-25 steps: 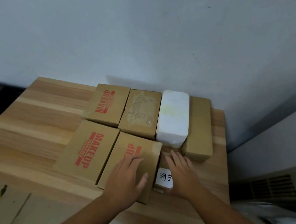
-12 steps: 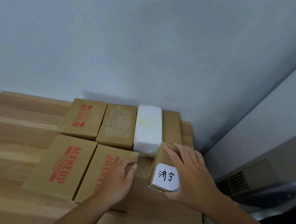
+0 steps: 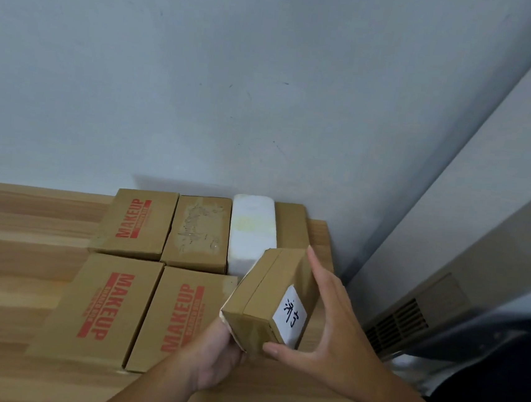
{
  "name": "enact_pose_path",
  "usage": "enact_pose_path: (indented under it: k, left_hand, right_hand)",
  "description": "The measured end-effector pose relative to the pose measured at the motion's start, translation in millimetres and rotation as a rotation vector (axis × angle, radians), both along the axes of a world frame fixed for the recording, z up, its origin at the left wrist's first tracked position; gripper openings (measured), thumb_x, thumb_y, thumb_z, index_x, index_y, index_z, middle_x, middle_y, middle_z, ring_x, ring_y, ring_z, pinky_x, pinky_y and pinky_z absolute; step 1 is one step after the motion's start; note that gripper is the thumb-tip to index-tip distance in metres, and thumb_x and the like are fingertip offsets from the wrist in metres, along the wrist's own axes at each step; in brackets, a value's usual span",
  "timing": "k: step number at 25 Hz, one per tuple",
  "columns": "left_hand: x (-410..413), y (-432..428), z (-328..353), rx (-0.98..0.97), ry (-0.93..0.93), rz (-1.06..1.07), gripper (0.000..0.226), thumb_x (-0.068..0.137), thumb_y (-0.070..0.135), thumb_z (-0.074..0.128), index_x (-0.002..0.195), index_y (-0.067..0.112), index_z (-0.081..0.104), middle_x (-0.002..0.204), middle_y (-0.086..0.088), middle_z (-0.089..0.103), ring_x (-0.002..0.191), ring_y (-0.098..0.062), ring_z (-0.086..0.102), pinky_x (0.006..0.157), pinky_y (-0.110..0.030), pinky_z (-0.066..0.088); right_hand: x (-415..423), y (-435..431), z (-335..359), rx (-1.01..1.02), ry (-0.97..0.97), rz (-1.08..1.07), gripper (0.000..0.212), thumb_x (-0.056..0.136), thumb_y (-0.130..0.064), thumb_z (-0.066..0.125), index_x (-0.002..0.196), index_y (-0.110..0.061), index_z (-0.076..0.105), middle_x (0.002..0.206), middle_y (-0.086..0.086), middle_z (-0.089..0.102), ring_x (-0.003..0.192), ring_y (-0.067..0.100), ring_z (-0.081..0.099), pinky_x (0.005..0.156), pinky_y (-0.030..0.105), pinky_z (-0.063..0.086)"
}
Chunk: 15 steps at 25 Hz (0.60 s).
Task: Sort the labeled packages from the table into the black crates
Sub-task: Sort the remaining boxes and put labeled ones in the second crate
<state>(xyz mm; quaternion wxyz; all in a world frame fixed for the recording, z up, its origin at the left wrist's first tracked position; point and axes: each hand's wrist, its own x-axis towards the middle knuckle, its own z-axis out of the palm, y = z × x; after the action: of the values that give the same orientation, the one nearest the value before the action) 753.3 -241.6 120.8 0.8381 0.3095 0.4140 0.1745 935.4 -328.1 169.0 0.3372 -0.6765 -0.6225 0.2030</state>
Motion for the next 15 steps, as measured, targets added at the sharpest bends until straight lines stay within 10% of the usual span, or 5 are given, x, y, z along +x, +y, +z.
enact_pose_path:
  k: [9, 15]
  left_hand:
    - [-6.4, 3.1, 0.9, 0.341, 0.358, -0.010, 0.039, 0.093, 0.059, 0.061, 0.124, 0.035, 0.065, 0.103, 0.014, 0.079, 0.096, -0.006, 0.075, 0.094, -0.036, 0.058]
    - [-7.3, -0.6, -10.2, 0.451, 0.333, 0.059, 0.025, 0.098, 0.042, 0.065, 0.122, 0.040, 0.067, 0.111, 0.014, 0.077, 0.099, -0.004, 0.074, 0.087, -0.032, 0.061]
  right_hand:
    - [0.4, -18.8, -52.1, -0.193, 0.189, -0.041, 0.120, 0.061, -0.084, 0.075, 0.158, -0.046, 0.017, 0.158, -0.044, 0.005, 0.144, -0.019, 0.016, 0.116, 0.024, 0.031]
    - [1.3, -7.2, -61.6, -0.270, 0.433, -0.174, 0.103, 0.067, -0.090, 0.057, 0.154, -0.038, 0.037, 0.150, -0.028, 0.039, 0.137, -0.004, 0.041, 0.110, 0.028, 0.044]
